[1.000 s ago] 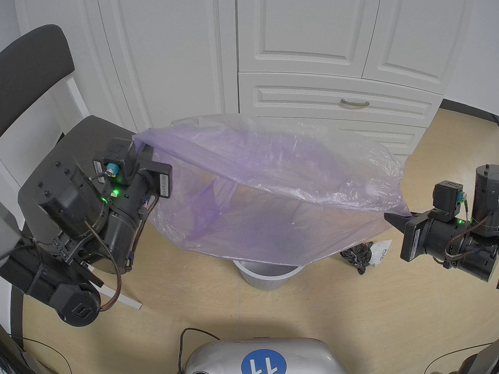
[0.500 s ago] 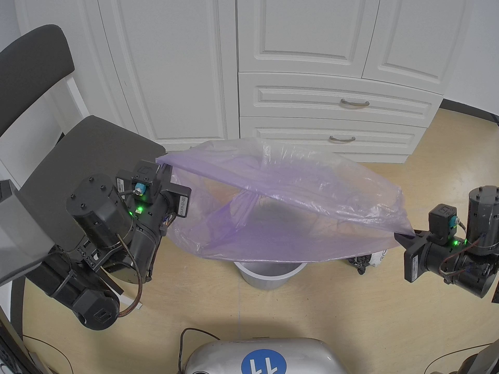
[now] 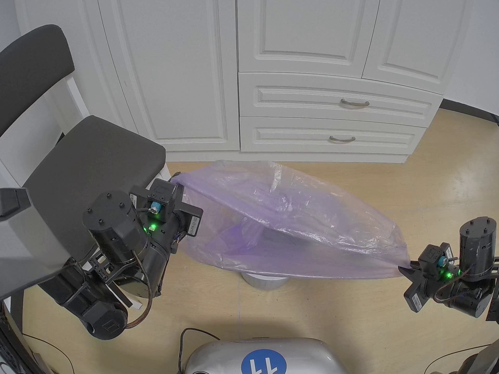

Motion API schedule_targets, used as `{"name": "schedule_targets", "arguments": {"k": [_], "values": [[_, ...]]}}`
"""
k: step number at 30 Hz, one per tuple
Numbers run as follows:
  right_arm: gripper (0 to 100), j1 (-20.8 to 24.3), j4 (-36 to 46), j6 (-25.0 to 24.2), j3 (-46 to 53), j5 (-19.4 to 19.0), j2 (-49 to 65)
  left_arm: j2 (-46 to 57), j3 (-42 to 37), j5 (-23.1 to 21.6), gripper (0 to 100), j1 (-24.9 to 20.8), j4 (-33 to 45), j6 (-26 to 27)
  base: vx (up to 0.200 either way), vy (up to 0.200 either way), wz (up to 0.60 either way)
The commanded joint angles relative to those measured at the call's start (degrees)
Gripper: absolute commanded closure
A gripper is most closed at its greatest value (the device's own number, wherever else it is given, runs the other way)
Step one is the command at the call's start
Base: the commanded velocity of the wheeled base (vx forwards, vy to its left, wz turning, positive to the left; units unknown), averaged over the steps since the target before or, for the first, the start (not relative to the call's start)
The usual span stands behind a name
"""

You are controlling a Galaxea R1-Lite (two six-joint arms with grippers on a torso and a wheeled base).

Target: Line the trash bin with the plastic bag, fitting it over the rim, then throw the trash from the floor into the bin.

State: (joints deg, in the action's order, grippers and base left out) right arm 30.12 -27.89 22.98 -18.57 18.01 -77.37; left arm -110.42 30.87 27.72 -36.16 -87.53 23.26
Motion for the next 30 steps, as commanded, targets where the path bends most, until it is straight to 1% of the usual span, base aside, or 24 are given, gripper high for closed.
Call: {"name": "schedule_targets", "arguments": {"k": [1,4,7,10,17,23,30], "values": [[100,-0.9,0.0,1.4,1.7,0.0,-0.8,-0.8,-1.2,0.1,100,-0.1,0.0,0.2,0.000,0.000,0.00],[100,-1.6,-0.1,2.8,2.3,0.0,-1.2,-0.7,-1.4,0.1,100,-0.1,0.0,0.3,0.000,0.000,0.00],[100,-2.6,-0.1,5.9,3.4,-0.1,-1.3,-0.8,-1.5,0.1,100,-0.1,0.0,0.3,0.000,0.000,0.00],[100,-3.2,-0.1,7.6,3.9,-0.1,-1.3,-0.7,-1.5,0.1,100,-0.1,0.0,0.3,0.000,0.000,0.00],[100,-3.8,-0.1,8.1,4.3,-0.1,-1.2,-0.8,-1.5,0.2,100,-0.1,0.1,0.3,0.000,0.000,0.00],[100,-4.5,-0.1,10.2,4.9,-0.1,-1.2,-0.8,-1.5,0.2,100,-0.1,0.0,0.3,0.000,0.000,0.00],[100,-4.6,-0.1,10.1,4.7,-0.1,-1.1,-0.8,-1.4,0.2,100,-0.1,0.0,0.4,0.000,0.000,0.00]]}}
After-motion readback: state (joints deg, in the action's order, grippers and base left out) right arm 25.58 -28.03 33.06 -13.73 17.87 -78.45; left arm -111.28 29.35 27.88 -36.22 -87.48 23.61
